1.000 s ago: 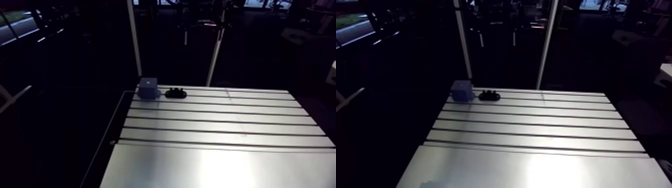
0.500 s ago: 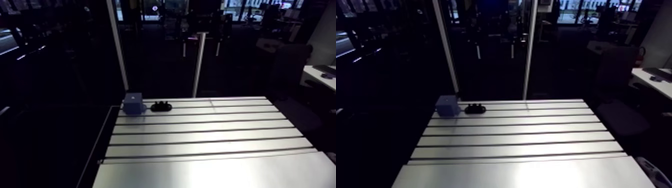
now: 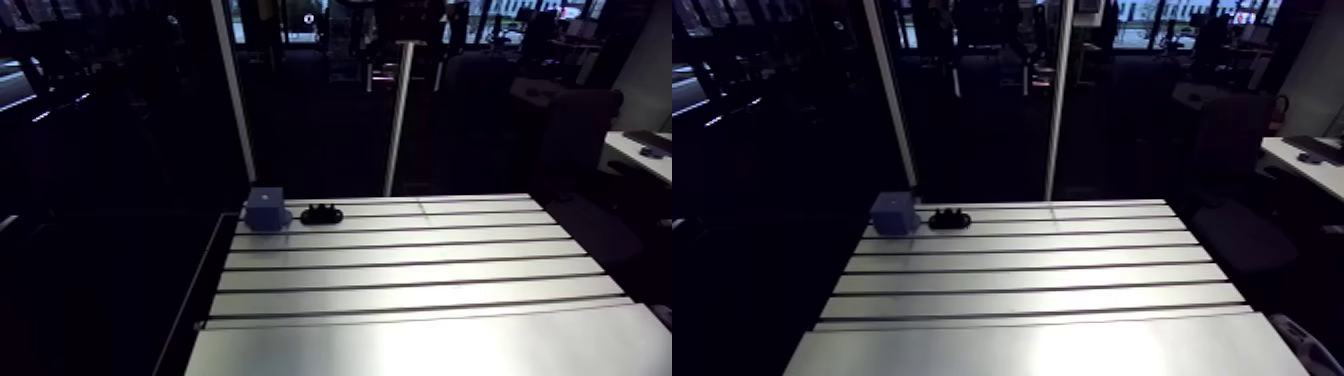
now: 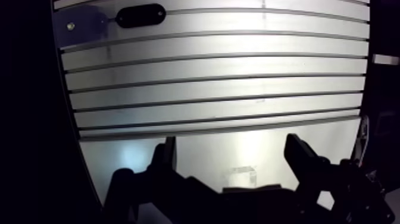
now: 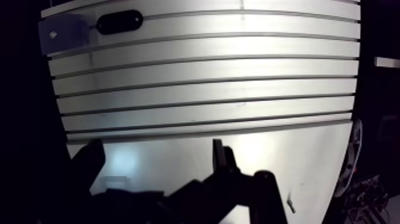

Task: Pick up the M10 bolt and insert it into the hex recess until seated.

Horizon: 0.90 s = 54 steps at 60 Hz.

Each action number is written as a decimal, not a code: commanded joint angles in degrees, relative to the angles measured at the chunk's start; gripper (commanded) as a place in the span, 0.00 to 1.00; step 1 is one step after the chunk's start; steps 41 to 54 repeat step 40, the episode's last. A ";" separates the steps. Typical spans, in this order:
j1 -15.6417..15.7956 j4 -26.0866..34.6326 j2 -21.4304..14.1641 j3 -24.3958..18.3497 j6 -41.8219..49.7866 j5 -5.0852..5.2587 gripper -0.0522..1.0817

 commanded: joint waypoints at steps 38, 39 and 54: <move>0.52 0.21 -0.05 -0.85 -0.18 0.18 0.06; 0.52 0.21 -0.05 -0.85 -0.18 0.18 0.06; 0.53 0.21 -0.04 -0.85 -0.18 0.18 0.06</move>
